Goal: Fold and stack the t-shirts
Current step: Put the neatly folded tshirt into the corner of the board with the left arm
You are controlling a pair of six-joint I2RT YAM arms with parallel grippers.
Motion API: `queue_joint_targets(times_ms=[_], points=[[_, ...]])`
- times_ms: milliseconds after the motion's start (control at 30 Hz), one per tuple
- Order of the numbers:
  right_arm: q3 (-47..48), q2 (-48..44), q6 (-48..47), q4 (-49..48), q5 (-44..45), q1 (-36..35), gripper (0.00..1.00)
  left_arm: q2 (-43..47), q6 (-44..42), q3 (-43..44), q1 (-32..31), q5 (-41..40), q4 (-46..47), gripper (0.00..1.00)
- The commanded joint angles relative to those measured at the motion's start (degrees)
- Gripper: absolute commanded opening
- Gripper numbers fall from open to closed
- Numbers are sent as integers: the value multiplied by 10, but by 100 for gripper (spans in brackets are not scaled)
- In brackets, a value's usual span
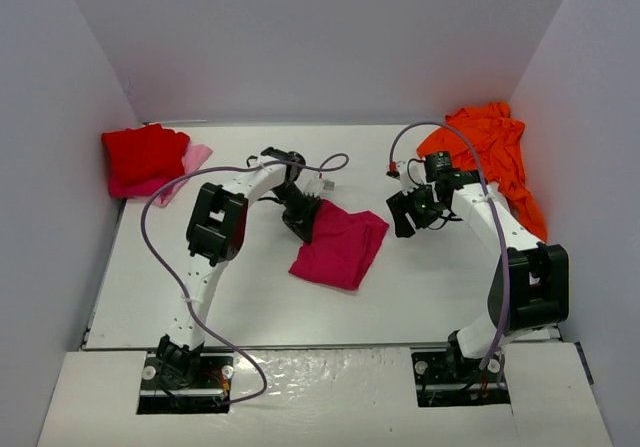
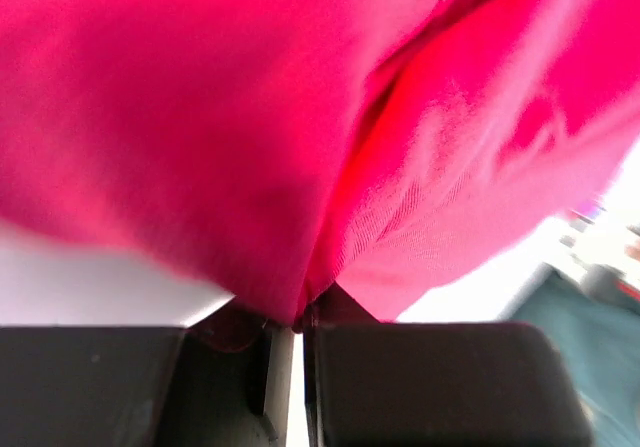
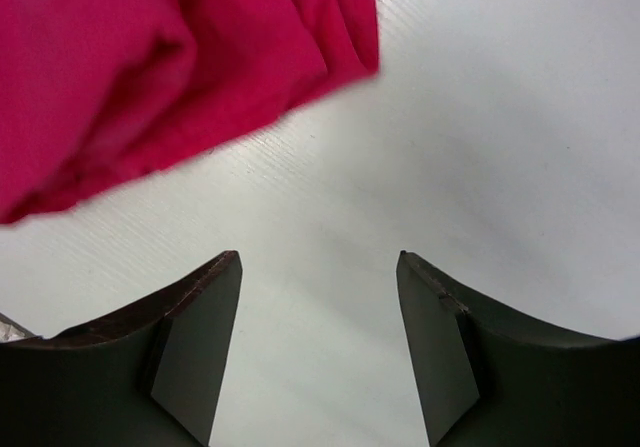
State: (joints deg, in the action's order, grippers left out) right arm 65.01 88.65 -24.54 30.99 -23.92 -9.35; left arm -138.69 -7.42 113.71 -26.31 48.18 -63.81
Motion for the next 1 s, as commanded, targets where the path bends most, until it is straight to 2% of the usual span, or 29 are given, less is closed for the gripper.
queue_joint_targets(times_ms=[0, 100, 233, 300, 367, 433, 567, 800, 967], points=[[6, -47, -7, -2, 13, 5, 61, 91, -54, 61, 73, -218, 30, 0], [6, -55, -9, -2, 11, 5, 61, 90, -71, 147, 126, -232, -25, 0], [2, -66, -9, -2, 6, 6, 61, 62, -86, 302, 178, -315, -82, 0], [-2, -74, -12, -1, 6, 5, 61, 55, -93, 352, 223, -344, -80, 0], [-10, -87, -15, -2, 11, 6, 61, 53, -104, 402, 244, -418, -49, 0], [-15, -96, -15, -1, 12, 6, 61, 63, -119, 413, 259, -475, -1, 0], [-33, -113, -15, -1, 19, 6, 61, 75, -130, 417, 311, -522, 46, 0], [-49, -125, -19, -1, 21, 6, 61, 50, -138, 404, 389, -524, 68, 0], [-48, -125, -19, -1, 29, 6, 61, 35, -118, 420, 451, -482, 70, 0]])
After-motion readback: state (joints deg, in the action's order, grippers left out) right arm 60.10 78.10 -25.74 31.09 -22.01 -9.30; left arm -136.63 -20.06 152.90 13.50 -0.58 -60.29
